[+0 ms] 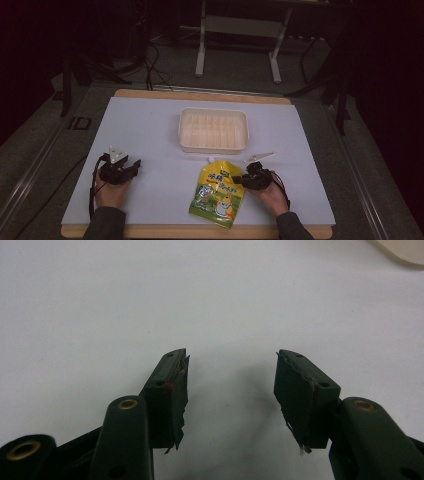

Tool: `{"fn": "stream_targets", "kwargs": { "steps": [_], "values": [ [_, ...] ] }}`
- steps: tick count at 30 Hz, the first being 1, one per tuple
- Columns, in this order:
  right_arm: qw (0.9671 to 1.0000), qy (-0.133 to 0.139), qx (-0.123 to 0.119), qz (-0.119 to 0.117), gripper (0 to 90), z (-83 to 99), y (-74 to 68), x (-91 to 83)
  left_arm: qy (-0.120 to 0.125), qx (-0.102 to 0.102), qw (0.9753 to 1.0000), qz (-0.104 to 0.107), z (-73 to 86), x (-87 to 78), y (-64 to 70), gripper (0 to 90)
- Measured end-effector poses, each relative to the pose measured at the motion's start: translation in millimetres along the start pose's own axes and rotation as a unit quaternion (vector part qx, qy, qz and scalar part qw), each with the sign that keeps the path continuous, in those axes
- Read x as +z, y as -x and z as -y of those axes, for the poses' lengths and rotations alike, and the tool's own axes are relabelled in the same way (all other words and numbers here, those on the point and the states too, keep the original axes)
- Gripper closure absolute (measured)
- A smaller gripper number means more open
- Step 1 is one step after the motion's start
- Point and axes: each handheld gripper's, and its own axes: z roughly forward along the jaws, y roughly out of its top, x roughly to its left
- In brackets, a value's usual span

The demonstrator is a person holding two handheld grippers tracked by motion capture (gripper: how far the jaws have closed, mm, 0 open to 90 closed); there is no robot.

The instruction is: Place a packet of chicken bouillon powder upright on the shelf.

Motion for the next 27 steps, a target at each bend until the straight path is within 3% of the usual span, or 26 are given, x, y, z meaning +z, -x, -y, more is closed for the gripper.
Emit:
{"fn": "stream_targets", "kwargs": {
  "steps": [11, 27],
  "values": [
    [0.9999, 0.011, -0.01, 0.003, 90.0, -4.7, -3.6, -9.0, 0.0, 0.002, 1.0, -0.002, 0.1, -0.1, 0.2, 46.8],
    [0.9977, 0.058, -0.036, 0.002, 90.0, -41.2, -16.9, -28.3, 0.003, -0.002, 1.0, 0.0, 0.2, -0.3, -0.1, 46.8]
  ]
}}
